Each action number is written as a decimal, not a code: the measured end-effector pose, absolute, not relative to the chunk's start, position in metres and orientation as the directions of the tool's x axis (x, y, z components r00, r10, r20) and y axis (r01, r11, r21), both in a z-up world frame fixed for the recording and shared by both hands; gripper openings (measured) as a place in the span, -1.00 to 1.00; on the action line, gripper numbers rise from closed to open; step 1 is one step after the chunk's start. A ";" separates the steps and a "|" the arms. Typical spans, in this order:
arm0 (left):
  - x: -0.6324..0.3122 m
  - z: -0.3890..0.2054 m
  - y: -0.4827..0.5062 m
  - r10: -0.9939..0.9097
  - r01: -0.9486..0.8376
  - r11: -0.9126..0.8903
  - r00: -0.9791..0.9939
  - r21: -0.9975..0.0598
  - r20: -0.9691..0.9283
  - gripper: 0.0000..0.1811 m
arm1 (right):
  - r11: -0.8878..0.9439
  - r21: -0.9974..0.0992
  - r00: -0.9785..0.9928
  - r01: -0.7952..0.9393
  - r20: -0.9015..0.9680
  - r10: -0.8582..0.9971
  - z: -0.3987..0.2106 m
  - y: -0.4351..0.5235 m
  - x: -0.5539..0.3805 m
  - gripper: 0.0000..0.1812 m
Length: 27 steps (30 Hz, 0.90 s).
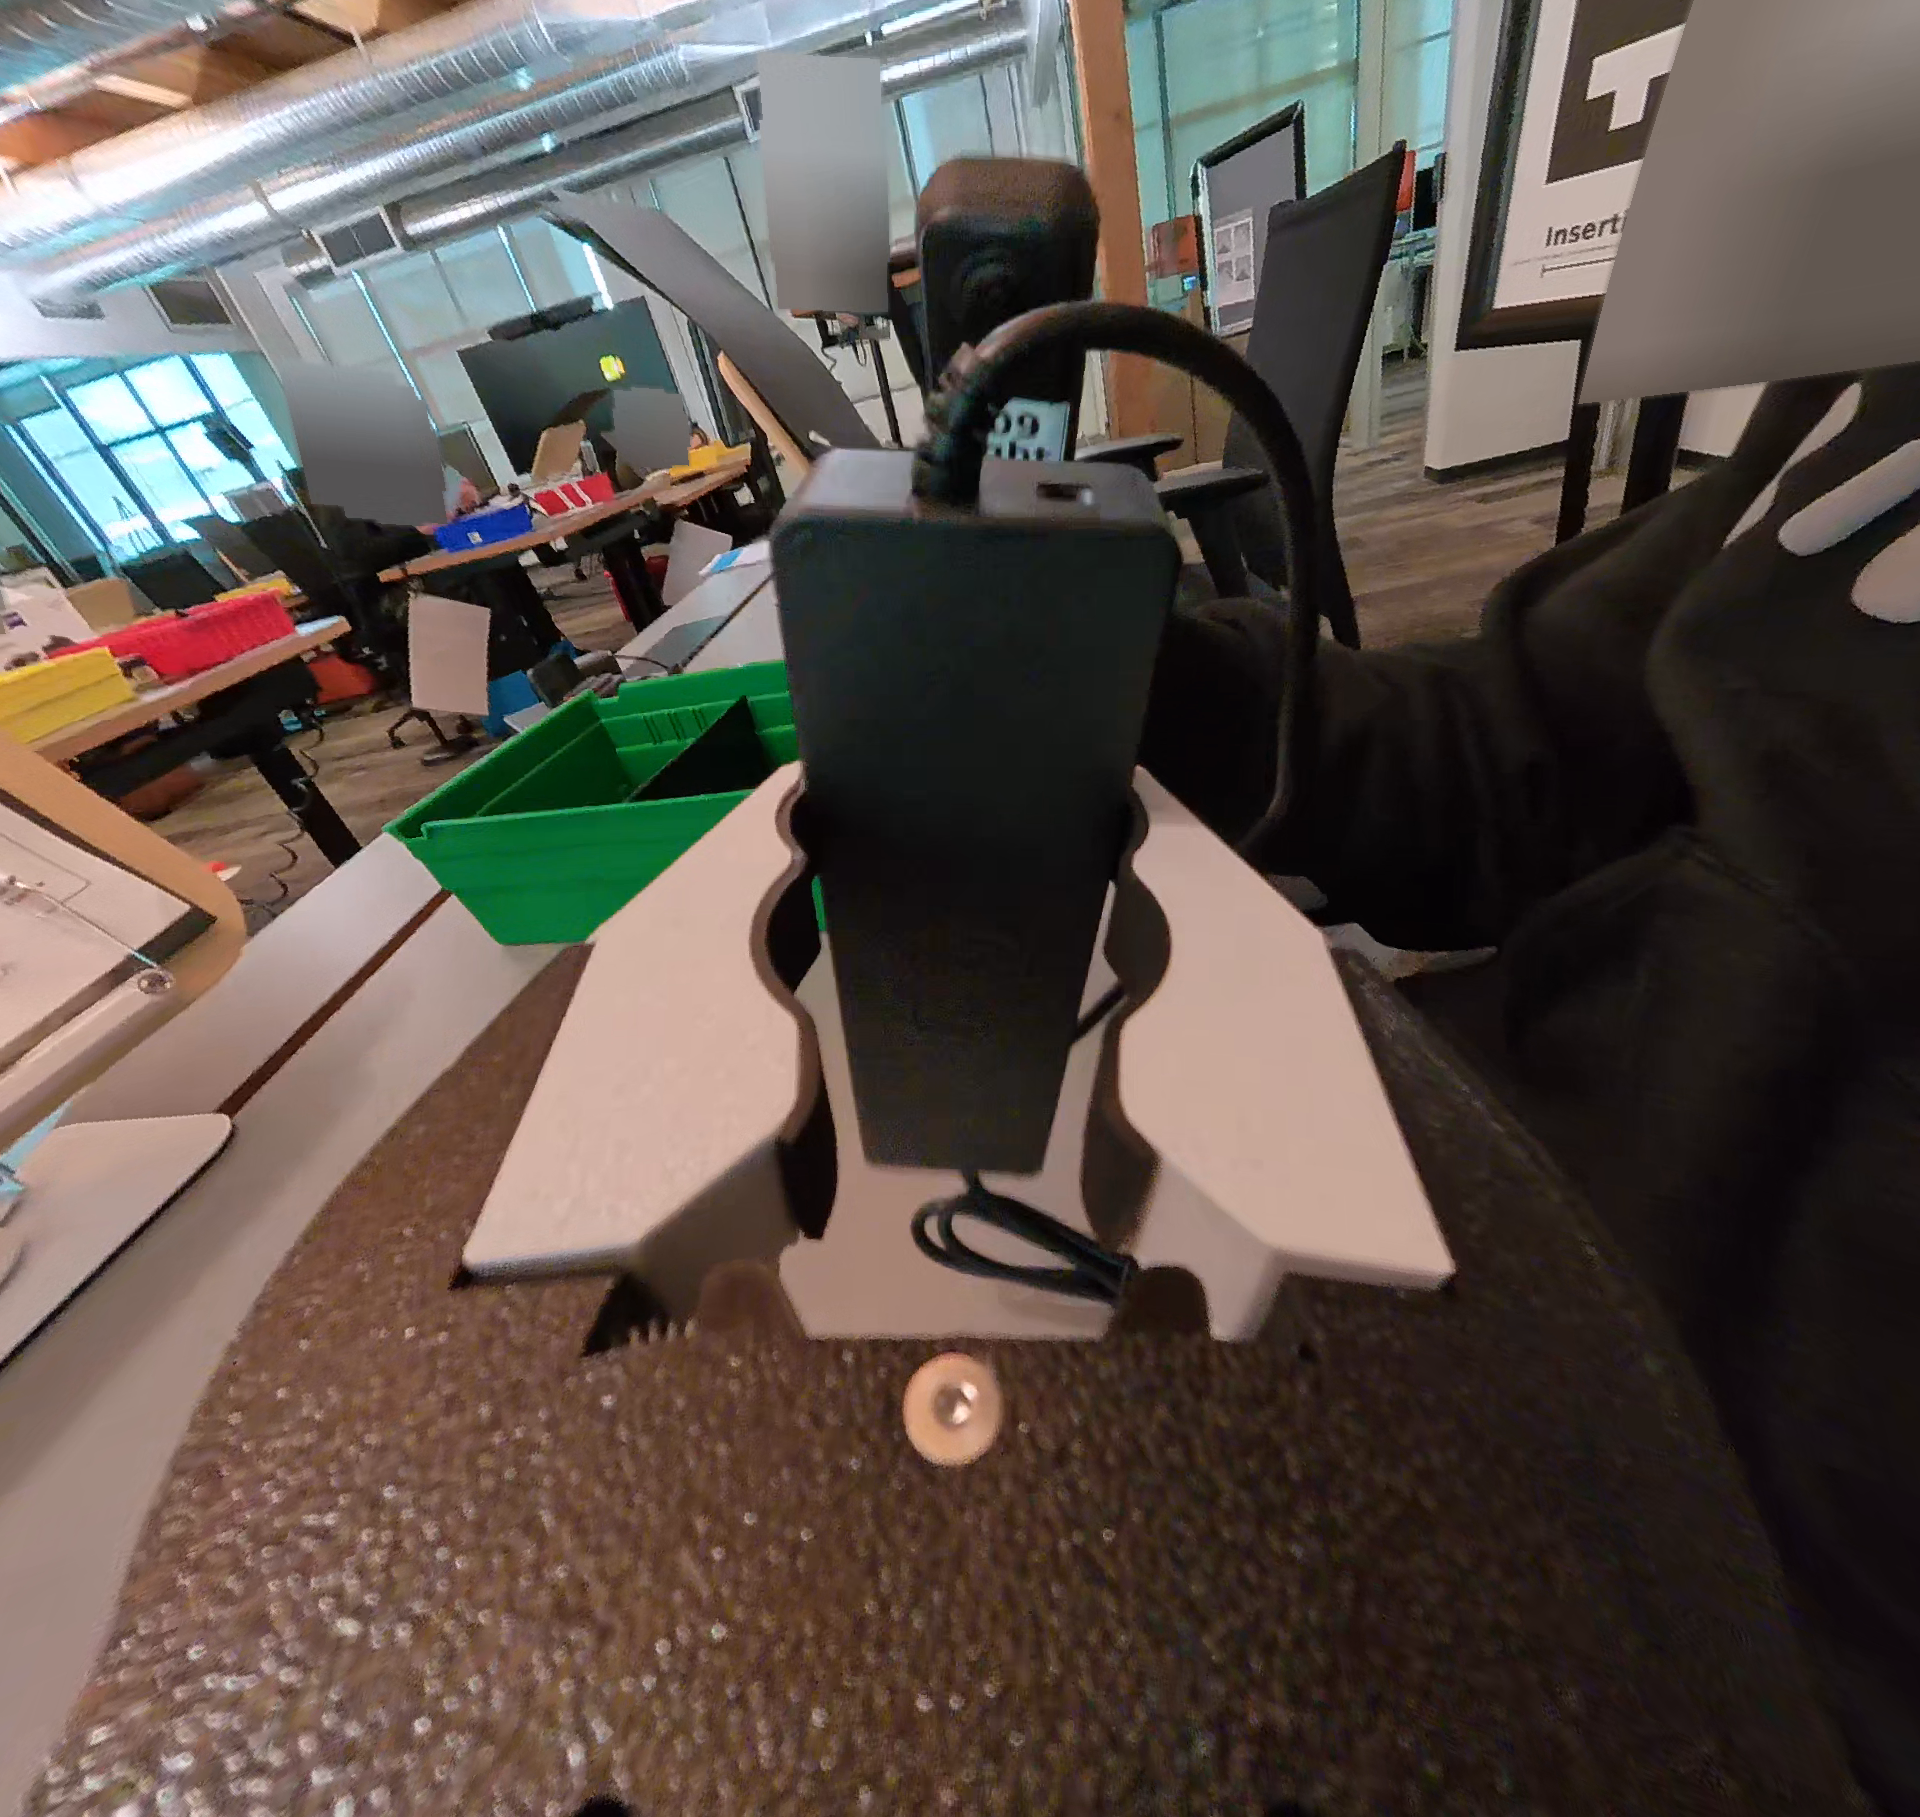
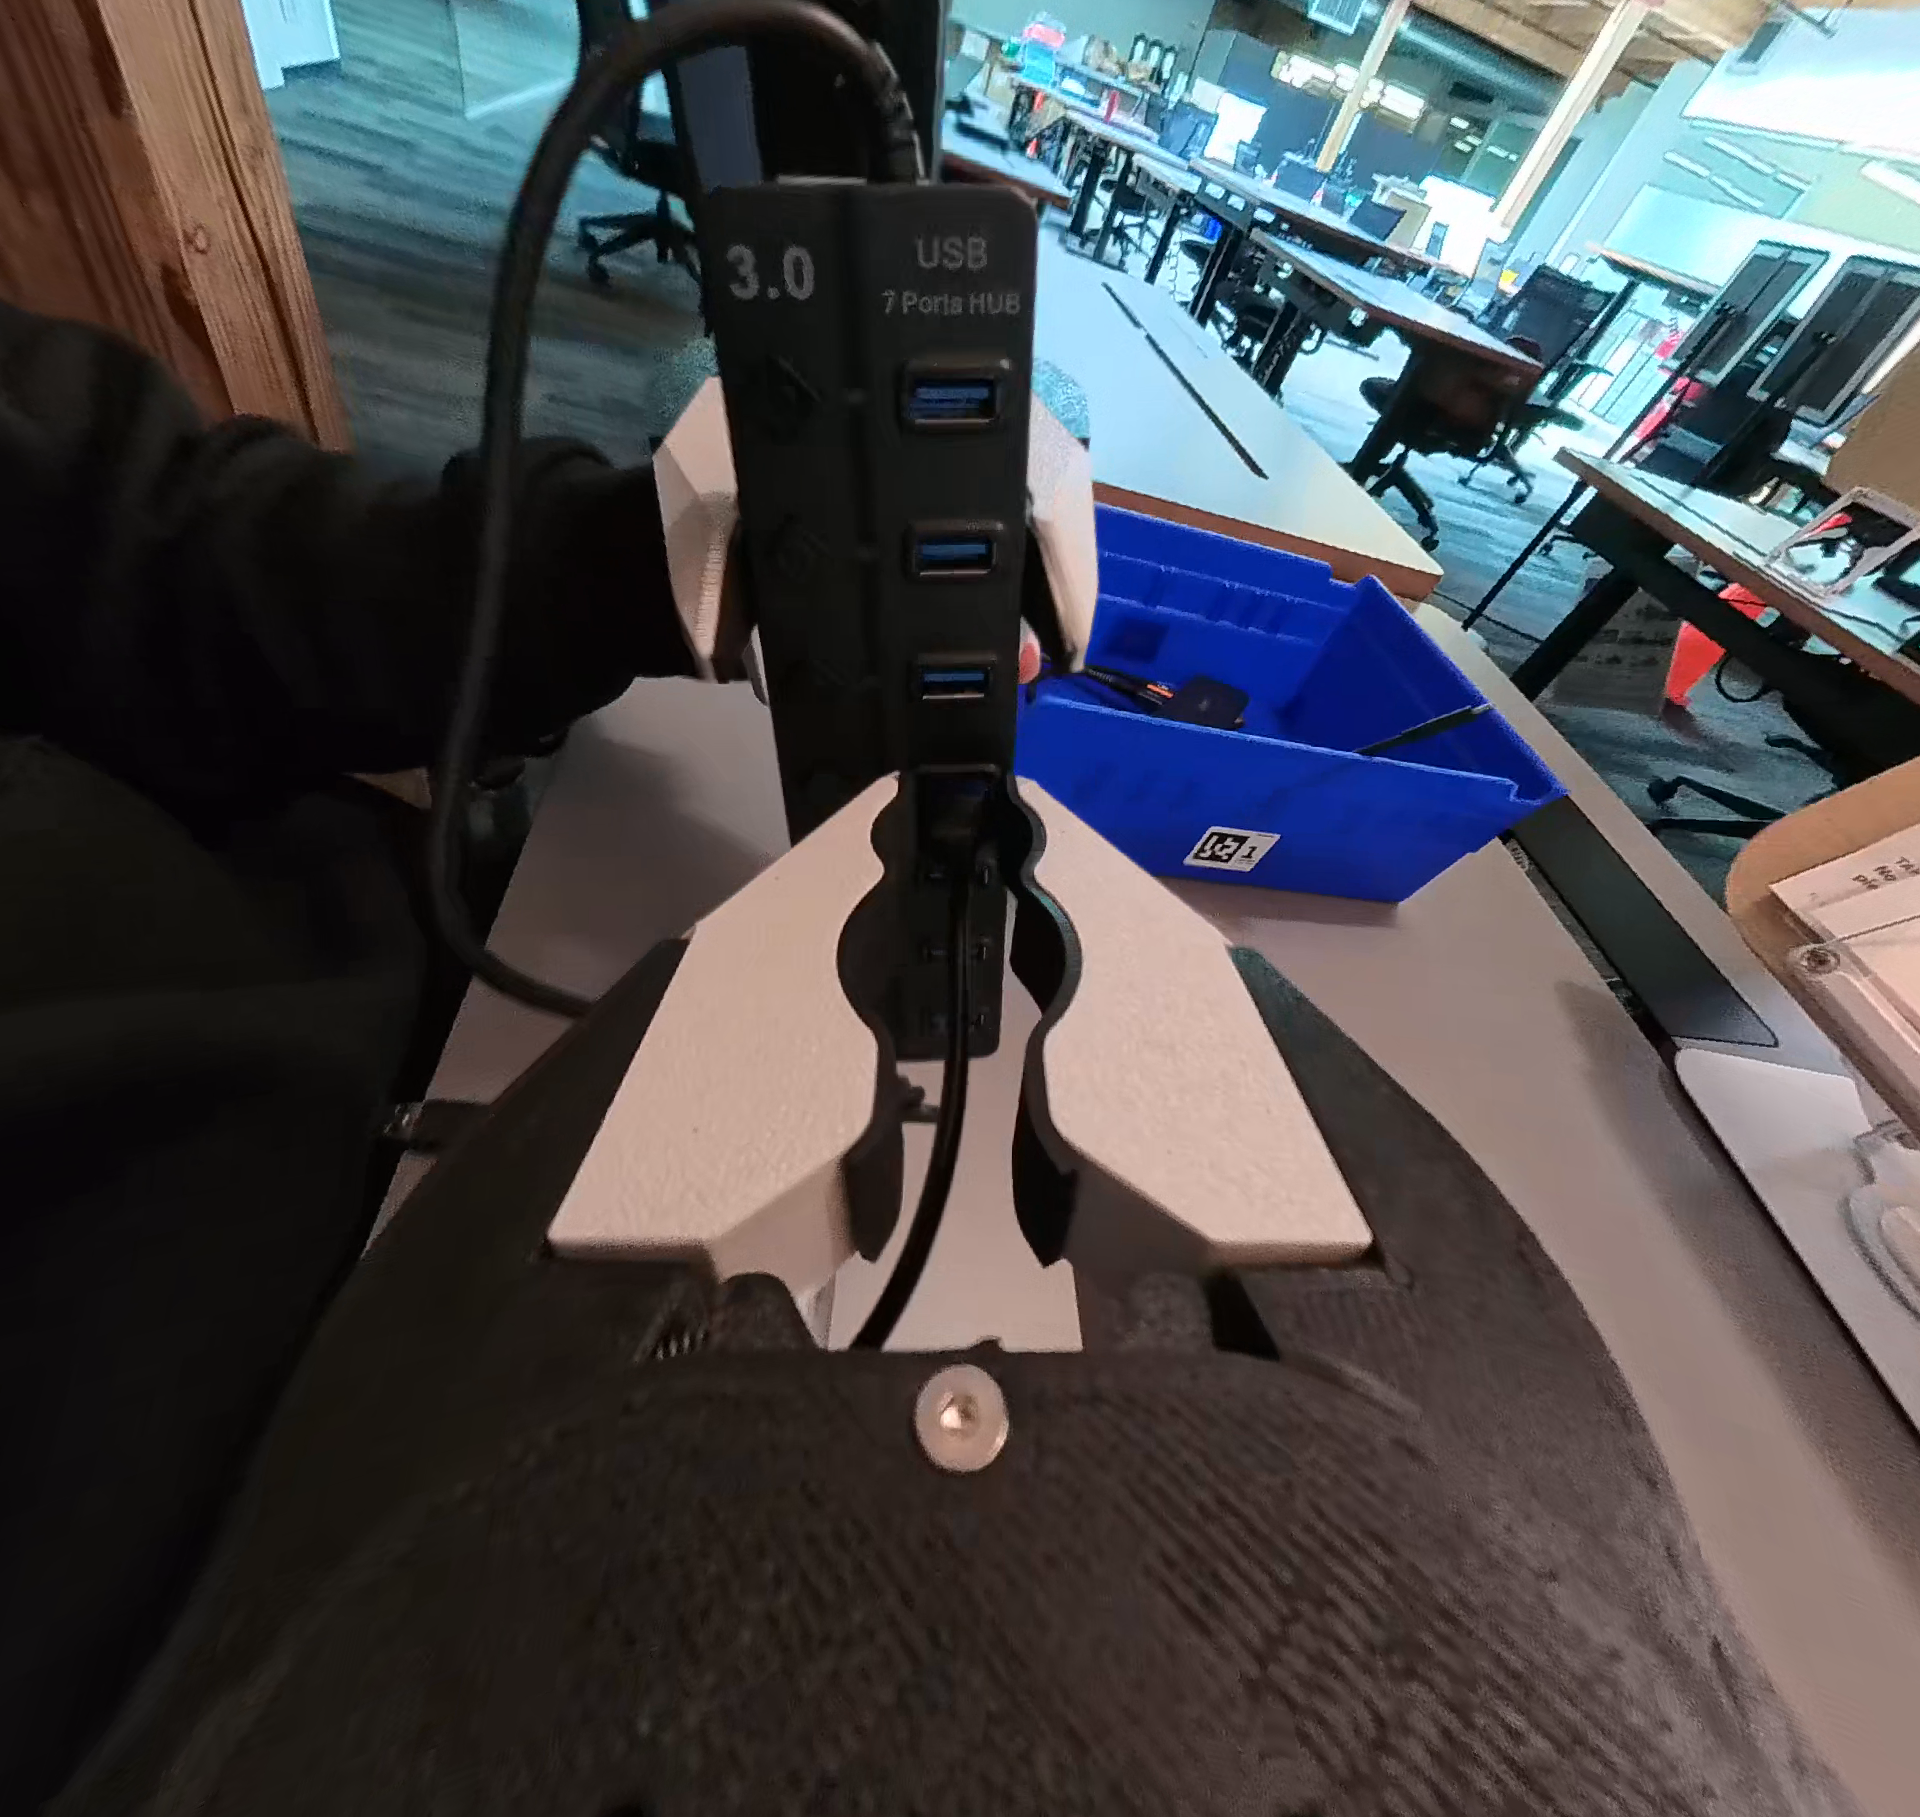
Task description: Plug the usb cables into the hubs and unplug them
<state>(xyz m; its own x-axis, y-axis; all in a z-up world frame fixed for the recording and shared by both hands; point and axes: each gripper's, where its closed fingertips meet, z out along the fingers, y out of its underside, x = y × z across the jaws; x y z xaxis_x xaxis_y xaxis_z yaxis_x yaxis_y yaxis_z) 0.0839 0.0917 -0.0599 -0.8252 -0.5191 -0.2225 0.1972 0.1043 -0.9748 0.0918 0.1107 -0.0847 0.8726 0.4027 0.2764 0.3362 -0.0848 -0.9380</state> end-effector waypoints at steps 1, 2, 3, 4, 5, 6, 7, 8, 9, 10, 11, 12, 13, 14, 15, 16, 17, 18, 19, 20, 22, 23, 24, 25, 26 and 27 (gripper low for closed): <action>0.084 -0.062 0.090 -0.517 0.187 0.113 -0.828 -0.976 -0.219 -0.42 | -0.089 -0.931 0.868 0.354 0.292 0.401 -0.083 0.107 0.093 -0.84; 0.085 -0.064 0.088 -0.512 0.180 0.127 -0.830 -0.975 -0.220 -0.41 | -0.100 -0.923 0.864 0.371 0.304 0.401 -0.081 0.103 0.094 -0.85; 0.085 -0.065 0.086 -0.512 0.181 0.138 -0.828 -0.974 -0.226 -0.41 | -0.113 -0.912 0.859 0.394 0.322 0.398 -0.081 0.100 0.095 -0.85; 0.086 -0.065 0.085 -0.518 0.193 0.151 -0.820 -0.970 -0.244 -0.41 | -0.120 -0.899 0.854 0.421 0.348 0.387 -0.081 0.098 0.095 -0.85; 0.087 -0.064 0.084 -0.527 0.216 0.168 -0.805 -0.962 -0.273 -0.41 | -0.126 -0.892 0.854 0.434 0.362 0.374 -0.082 0.099 0.096 -0.85; 0.086 -0.061 0.082 -0.536 0.253 0.172 -0.787 -0.952 -0.305 -0.41 | -0.117 -0.894 0.854 0.433 0.366 0.369 -0.080 0.099 0.096 -0.85; 0.085 -0.057 0.081 -0.544 0.279 0.169 -0.773 -0.945 -0.326 -0.42 | -0.093 -0.903 0.856 0.420 0.360 0.370 -0.077 0.099 0.095 -0.86; 0.085 -0.055 0.081 -0.551 0.289 0.173 -0.764 -0.942 -0.336 -0.41 | -0.076 -0.914 0.862 0.398 0.344 0.373 -0.074 0.098 0.095 -0.86; 0.085 -0.055 0.082 -0.557 0.293 0.178 -0.757 -0.939 -0.342 -0.41 | -0.063 -0.923 0.867 0.379 0.330 0.374 -0.071 0.098 0.095 -0.86; 0.086 -0.055 0.082 -0.561 0.297 0.179 -0.752 -0.938 -0.346 -0.41 | -0.057 -0.929 0.870 0.366 0.320 0.376 -0.071 0.098 0.095 -0.86; 0.086 -0.056 0.083 -0.565 0.301 0.178 -0.748 -0.937 -0.348 -0.40 | -0.056 -0.931 0.872 0.360 0.314 0.375 -0.071 0.099 0.096 -0.86; 0.088 -0.059 0.083 -0.569 0.302 0.176 -0.746 -0.937 -0.347 -0.39 | -0.056 -0.932 0.875 0.357 0.313 0.368 -0.071 0.099 0.097 -0.87; 0.090 -0.062 0.084 -0.569 0.297 0.173 -0.748 -0.939 -0.342 -0.33 | -0.049 -0.937 0.880 0.347 0.307 0.363 -0.069 0.099 0.097 -0.87; 0.092 -0.068 0.084 -0.562 0.283 0.185 -0.755 -0.941 -0.338 -0.25 | -0.010 -0.949 0.887 0.314 0.290 0.359 -0.060 0.098 0.097 -1.00; 0.095 -0.078 0.083 -0.554 0.264 0.219 -0.759 -0.939 -0.343 -0.25 | 0.055 -0.968 0.887 0.243 0.245 0.392 -0.047 0.094 0.090 -1.00; 0.099 -0.087 0.082 -0.551 0.254 0.253 -0.755 -0.933 -0.355 -0.36 | 0.067 -0.977 0.884 0.200 0.210 0.419 -0.043 0.090 0.088 -1.00; 0.104 -0.095 0.080 -0.552 0.231 0.280 -0.756 -0.932 -0.353 -0.38 | 0.024 -0.972 0.890 0.236 0.226 0.395 -0.050 0.092 0.094 -1.00; 0.107 -0.100 0.075 -0.546 0.215 0.298 -0.761 -0.930 -0.351 -0.41 | -0.069 -0.945 0.884 0.318 0.270 0.382 -0.068 0.093 0.101 -1.00; 0.110 -0.103 0.071 -0.544 0.218 0.324 -0.753 -0.921 -0.370 -0.41 | -0.145 -0.911 0.870 0.387 0.309 0.383 -0.084 0.092 0.106 -1.00; 0.113 -0.104 0.070 -0.552 0.228 0.343 -0.736 -0.911 -0.392 -0.42 | -0.169 -0.885 0.857 0.435 0.348 0.381 -0.091 0.092 0.107 -1.00; 0.115 -0.101 0.073 -0.566 0.221 0.341 -0.727 -0.914 -0.388 -0.42 | -0.123 -0.879 0.857 0.460 0.403 0.322 -0.083 0.096 0.107 -0.99; 0.114 -0.098 0.075 -0.571 0.227 0.329 -0.725 -0.916 -0.385 -0.42 | -0.116 -0.880 0.860 0.461 0.410 0.304 -0.080 0.098 0.107 -0.93; 0.113 -0.096 0.078 -0.577 0.233 0.328 -0.718 -0.916 -0.389 -0.42 | -0.106 -0.882 0.862 0.458 0.412 0.296 -0.079 0.099 0.106 -0.92; 0.112 -0.094 0.080 -0.582 0.237 0.329 -0.711 -0.914 -0.394 -0.42 | -0.085 -0.886 0.858 0.456 0.413 0.305 -0.078 0.100 0.103 -0.90; 0.110 -0.092 0.081 -0.578 0.242 0.326 -0.714 -0.914 -0.395 -0.42 | -0.069 -0.889 0.848 0.454 0.407 0.339 -0.080 0.098 0.098 -0.83; 0.108 -0.090 0.082 -0.578 0.245 0.319 -0.716 -0.915 -0.393 -0.42 | -0.073 -0.892 0.847 0.446 0.394 0.356 -0.082 0.097 0.096 -0.67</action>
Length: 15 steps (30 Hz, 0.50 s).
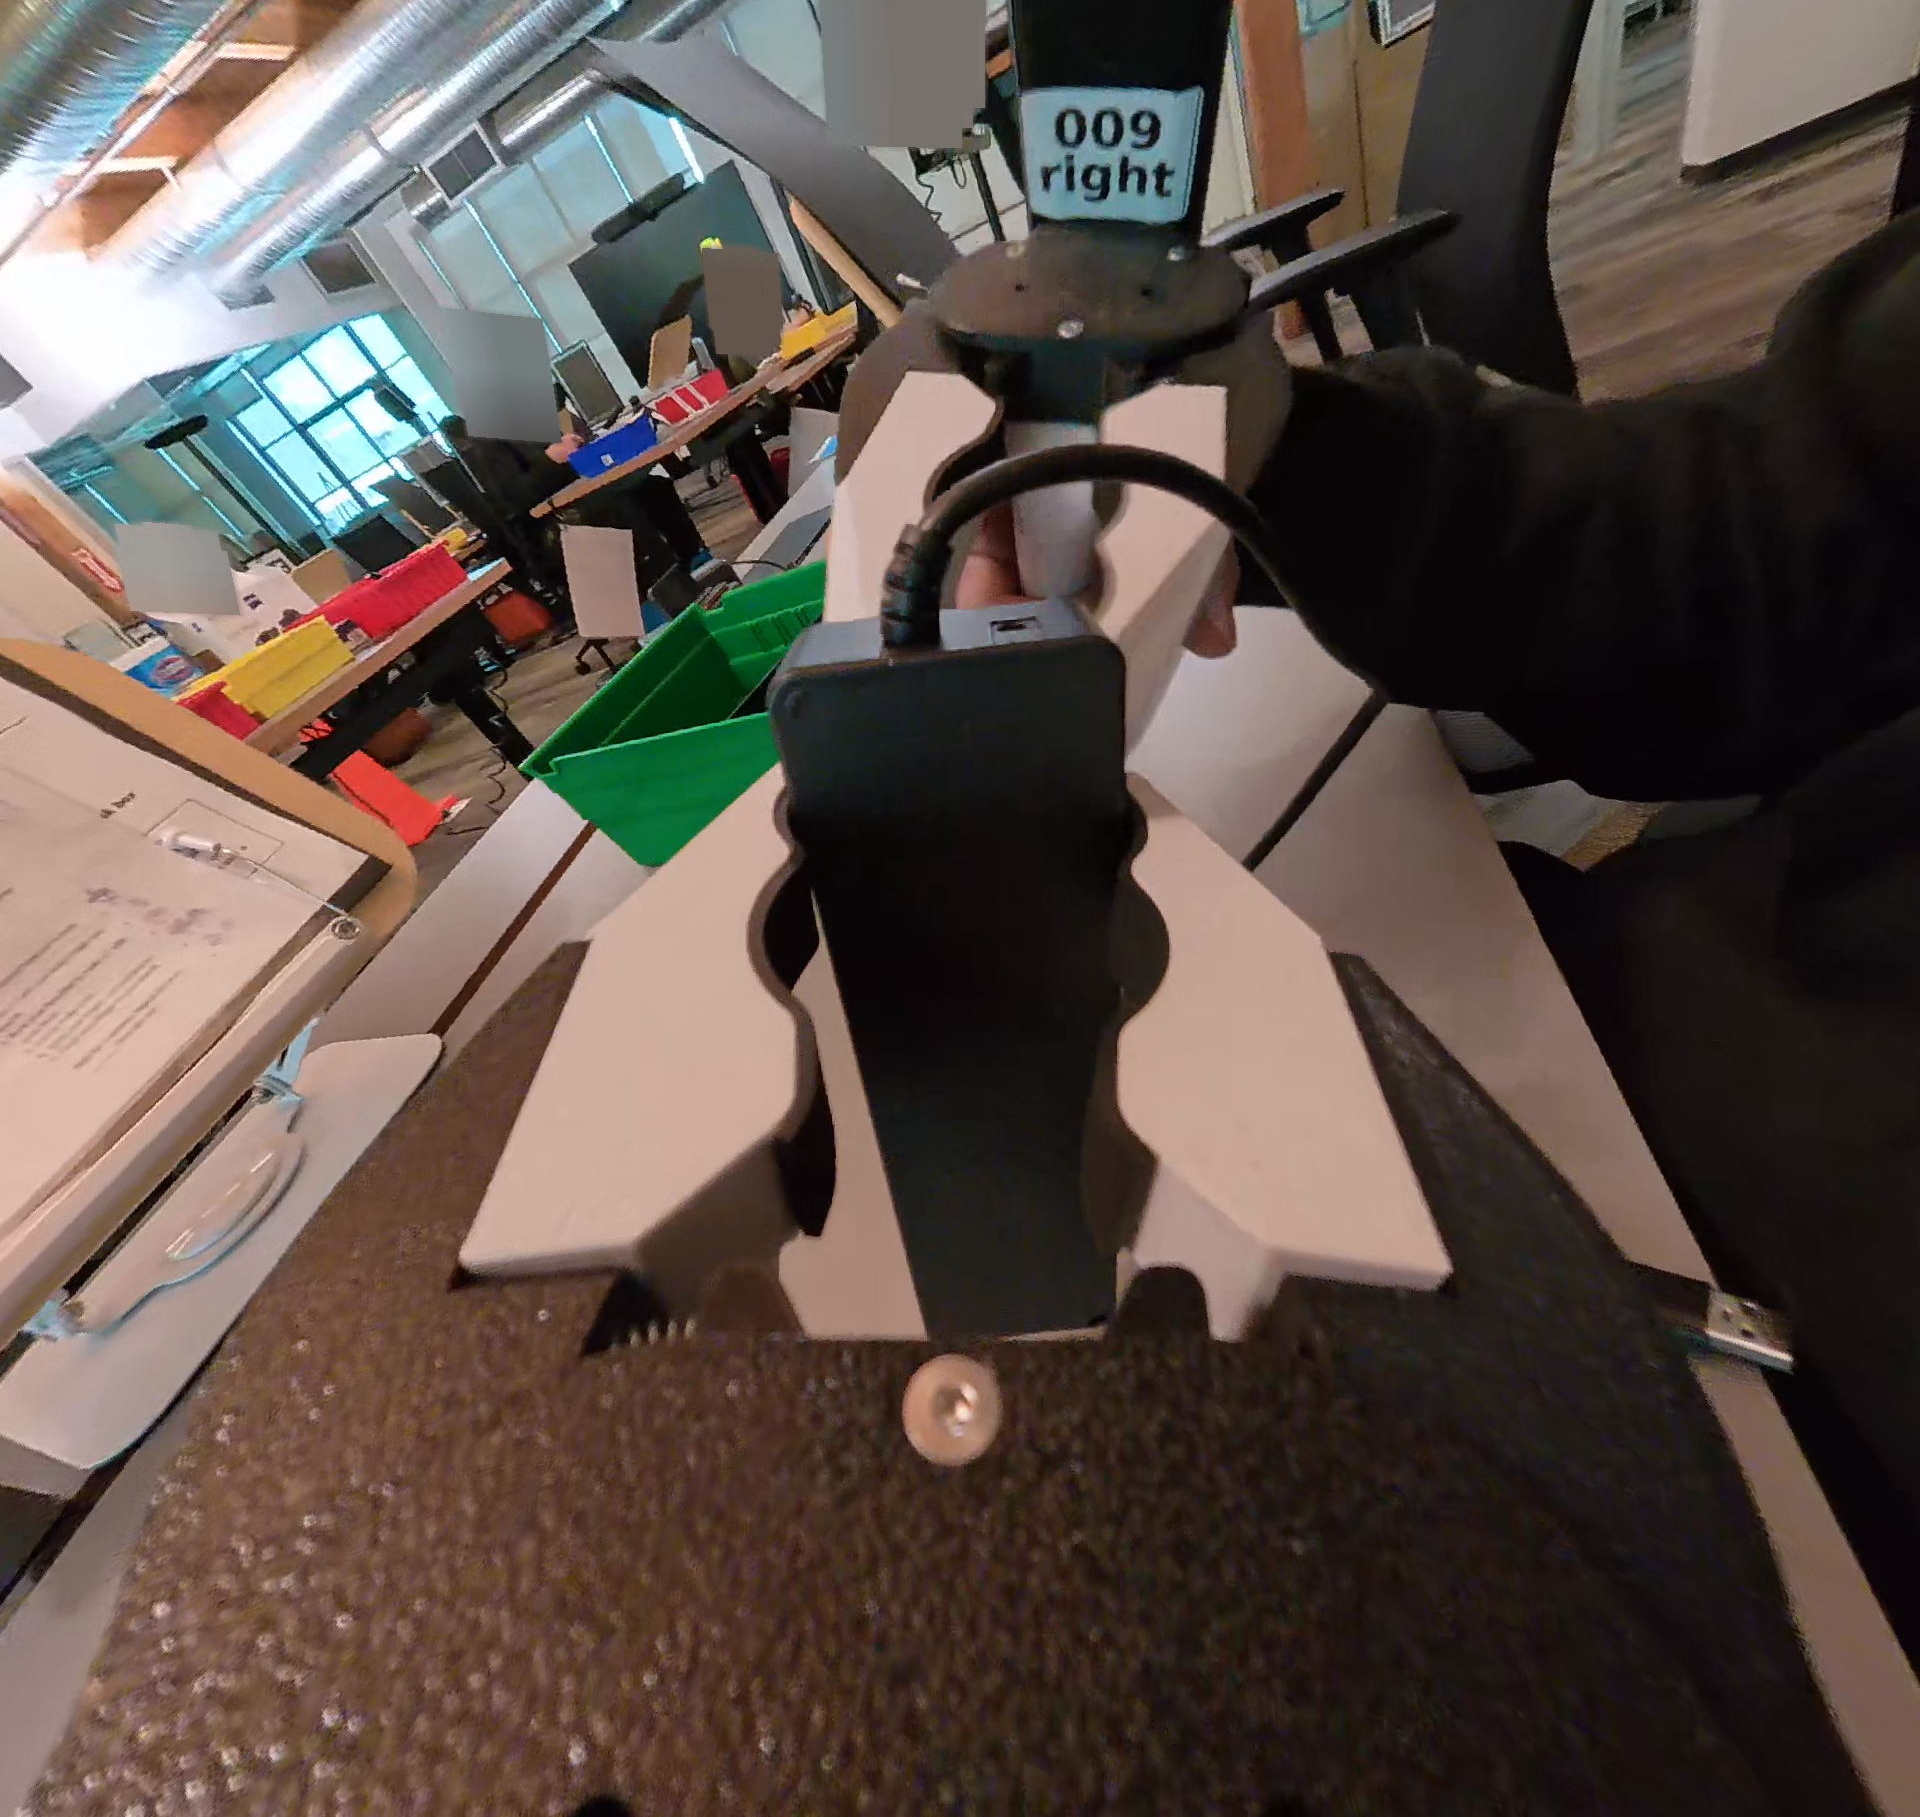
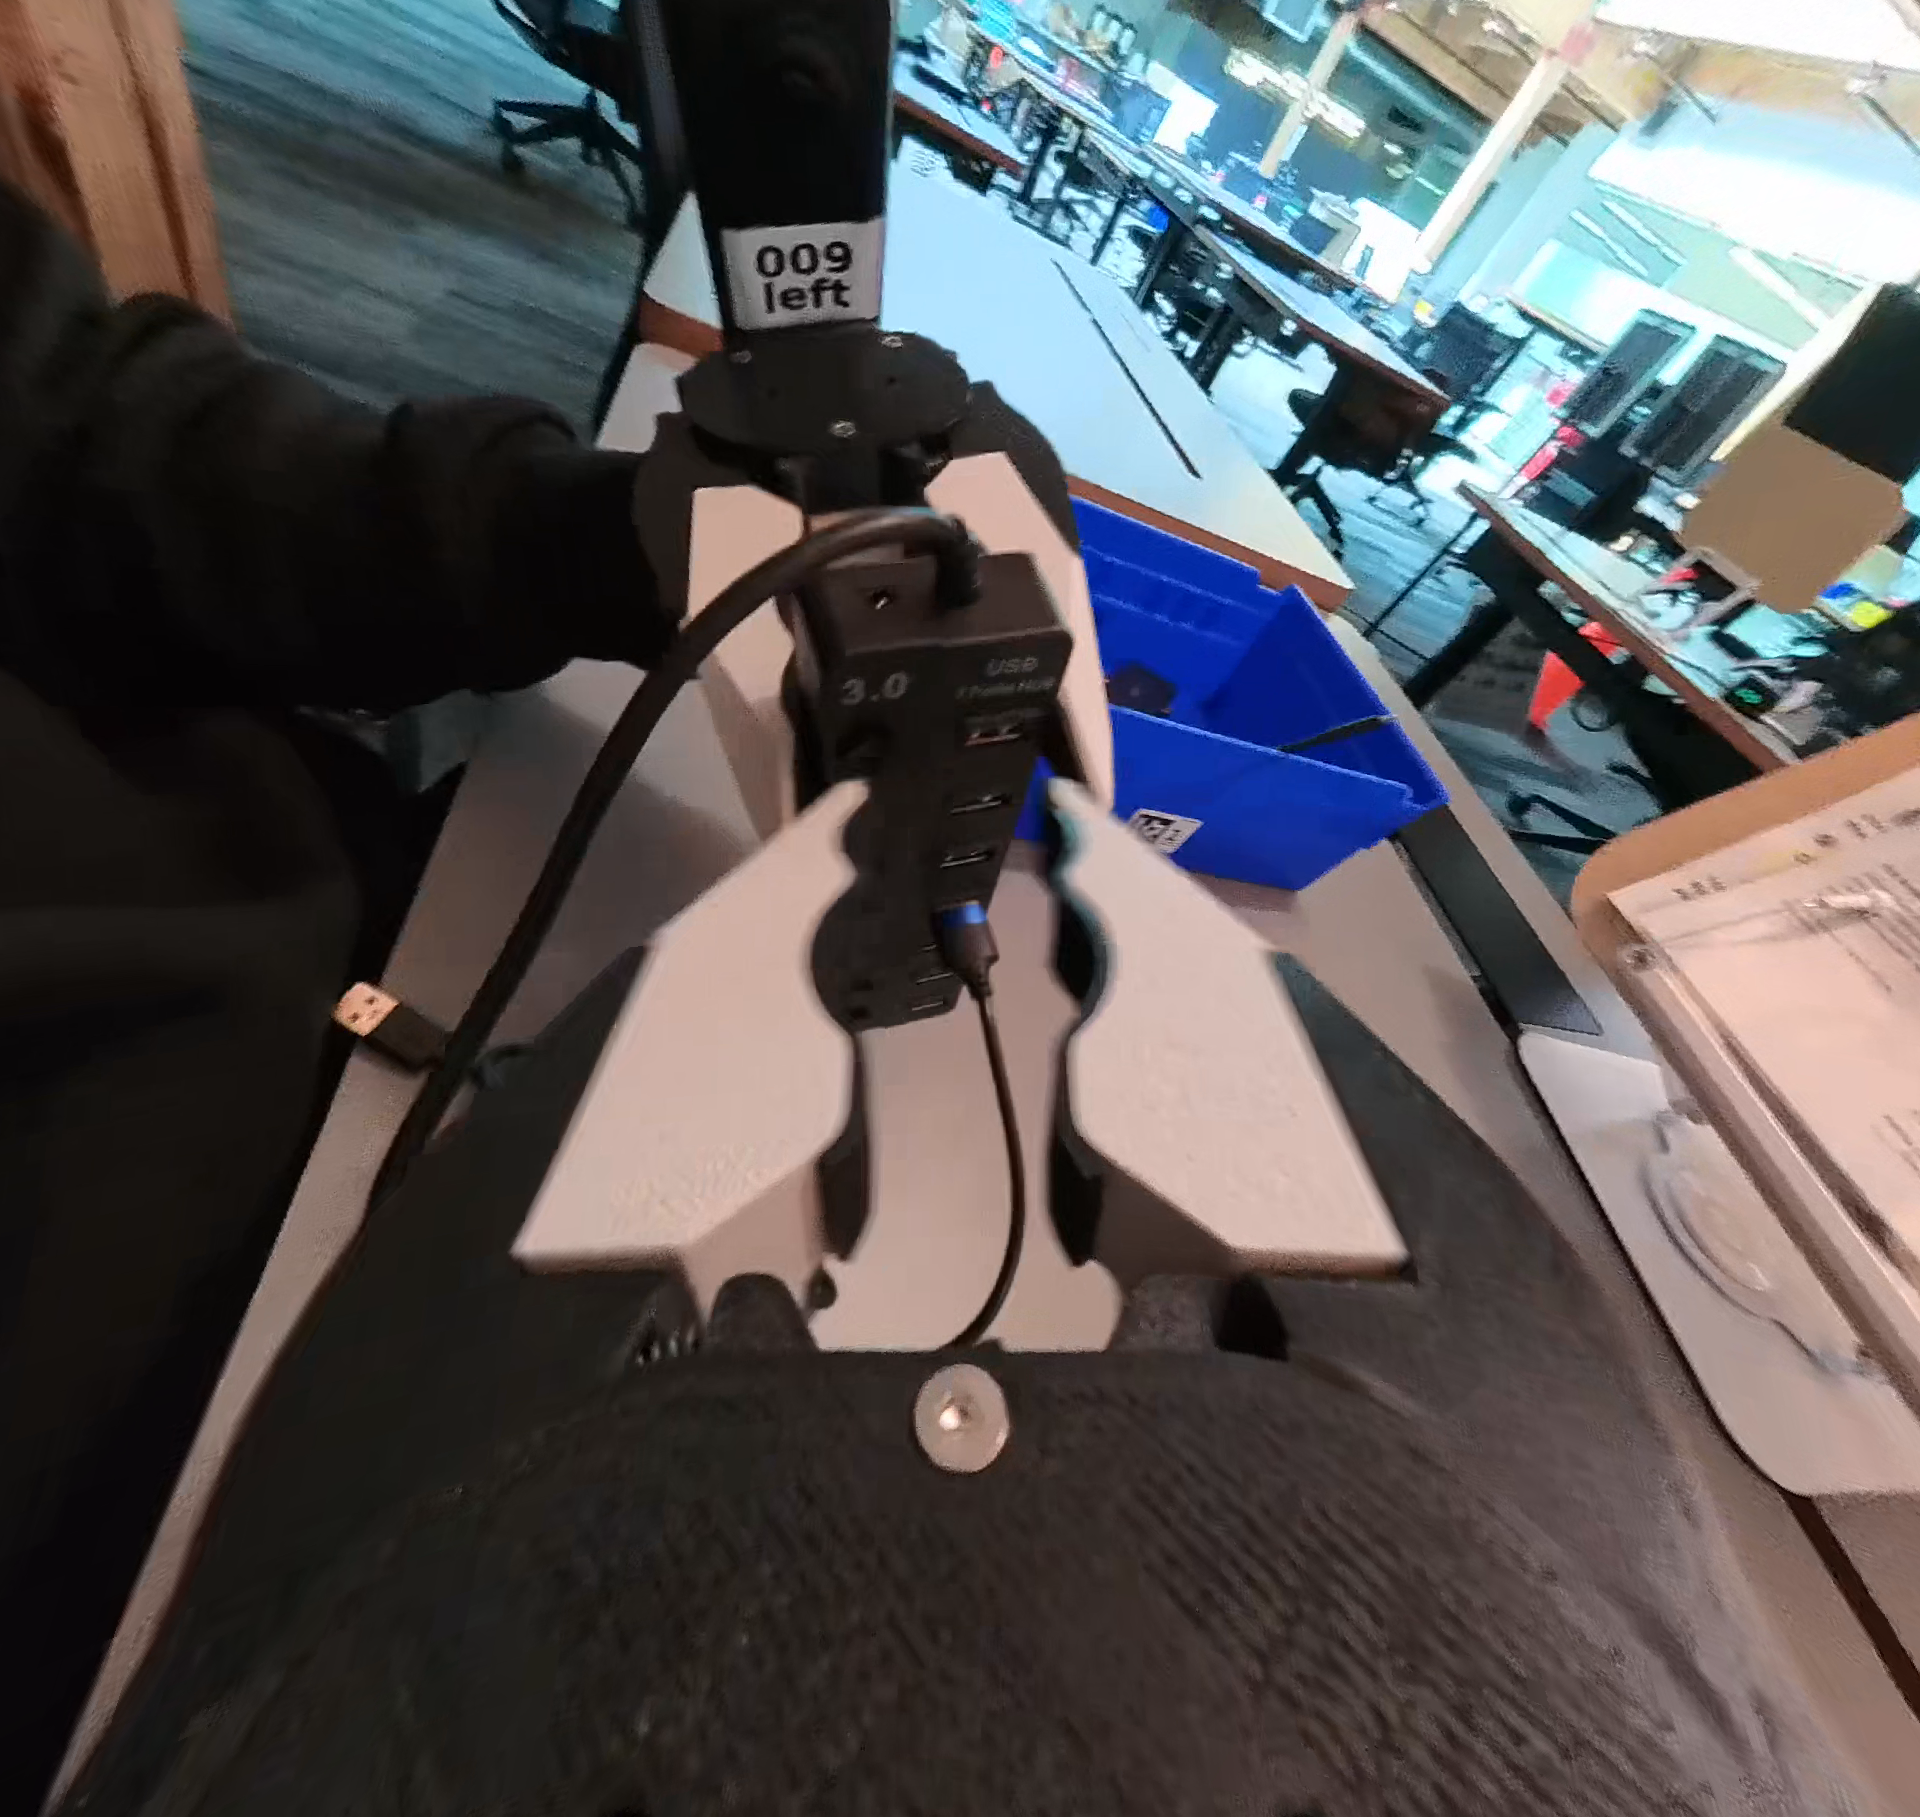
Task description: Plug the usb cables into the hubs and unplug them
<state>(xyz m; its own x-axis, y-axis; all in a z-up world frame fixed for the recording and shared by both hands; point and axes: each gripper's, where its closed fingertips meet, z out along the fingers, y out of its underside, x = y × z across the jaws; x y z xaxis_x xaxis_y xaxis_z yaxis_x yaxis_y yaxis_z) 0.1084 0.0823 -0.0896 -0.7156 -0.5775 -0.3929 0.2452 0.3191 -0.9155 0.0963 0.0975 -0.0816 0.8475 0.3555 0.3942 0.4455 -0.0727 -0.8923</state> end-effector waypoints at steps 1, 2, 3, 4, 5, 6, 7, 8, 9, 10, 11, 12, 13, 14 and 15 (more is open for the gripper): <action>0.107 -0.089 0.082 -0.572 0.254 0.320 -0.716 -0.913 -0.400 -0.42 | -0.063 -0.899 0.847 0.434 0.384 0.367 -0.080 0.097 0.094 -0.55; 0.105 -0.089 0.081 -0.563 0.261 0.322 -0.720 -0.910 -0.406 -0.42 | -0.040 -0.903 0.845 0.429 0.385 0.372 -0.077 0.096 0.092 -0.51; 0.104 -0.090 0.079 -0.555 0.260 0.326 -0.725 -0.909 -0.407 -0.42 | -0.018 -0.906 0.841 0.422 0.384 0.382 -0.074 0.095 0.088 -0.45; 0.104 -0.092 0.077 -0.547 0.258 0.333 -0.731 -0.907 -0.409 -0.42 | -0.003 -0.913 0.834 0.409 0.372 0.407 -0.072 0.093 0.083 -0.26; 0.103 -0.094 0.073 -0.532 0.259 0.338 -0.741 -0.905 -0.411 -0.42 | 0.009 -0.919 0.832 0.395 0.362 0.421 -0.071 0.093 0.079 -0.22; 0.102 -0.097 0.069 -0.515 0.261 0.340 -0.752 -0.904 -0.411 -0.42 | 0.024 -0.918 0.830 0.395 0.368 0.418 -0.070 0.094 0.077 -0.22; 0.101 -0.099 0.066 -0.504 0.262 0.342 -0.760 -0.903 -0.411 -0.42 | 0.029 -0.913 0.829 0.407 0.383 0.407 -0.070 0.097 0.077 -0.25; 0.101 -0.102 0.062 -0.493 0.260 0.348 -0.766 -0.901 -0.412 -0.42 | 0.031 -0.904 0.819 0.427 0.401 0.411 -0.074 0.099 0.075 -0.29; 0.101 -0.105 0.059 -0.480 0.255 0.361 -0.774 -0.897 -0.413 -0.42 | 0.038 -0.892 0.798 0.450 0.421 0.431 -0.078 0.100 0.070 -0.35; 0.101 -0.109 0.058 -0.474 0.249 0.374 -0.777 -0.893 -0.415 -0.42 | 0.048 -0.878 0.775 0.475 0.444 0.450 -0.082 0.100 0.066 -0.42; 0.102 -0.109 0.058 -0.475 0.255 0.380 -0.772 -0.889 -0.424 -0.42 | 0.060 -0.867 0.761 0.494 0.465 0.452 -0.083 0.100 0.065 -0.42; 0.103 -0.109 0.059 -0.480 0.260 0.378 -0.766 -0.888 -0.429 -0.42 | 0.059 -0.864 0.759 0.499 0.469 0.452 -0.084 0.101 0.065 -0.42; 0.103 -0.107 0.059 -0.484 0.266 0.368 -0.763 -0.891 -0.428 -0.42 | 0.057 -0.860 0.756 0.507 0.476 0.450 -0.083 0.102 0.066 -0.42; 0.104 -0.104 0.060 -0.496 0.273 0.354 -0.756 -0.895 -0.427 -0.42 | 0.071 -0.853 0.752 0.518 0.493 0.438 -0.080 0.101 0.066 -0.42; 0.106 -0.100 0.062 -0.523 0.276 0.337 -0.740 -0.900 -0.422 -0.42 | 0.089 -0.847 0.753 0.525 0.510 0.415 -0.076 0.101 0.067 -0.41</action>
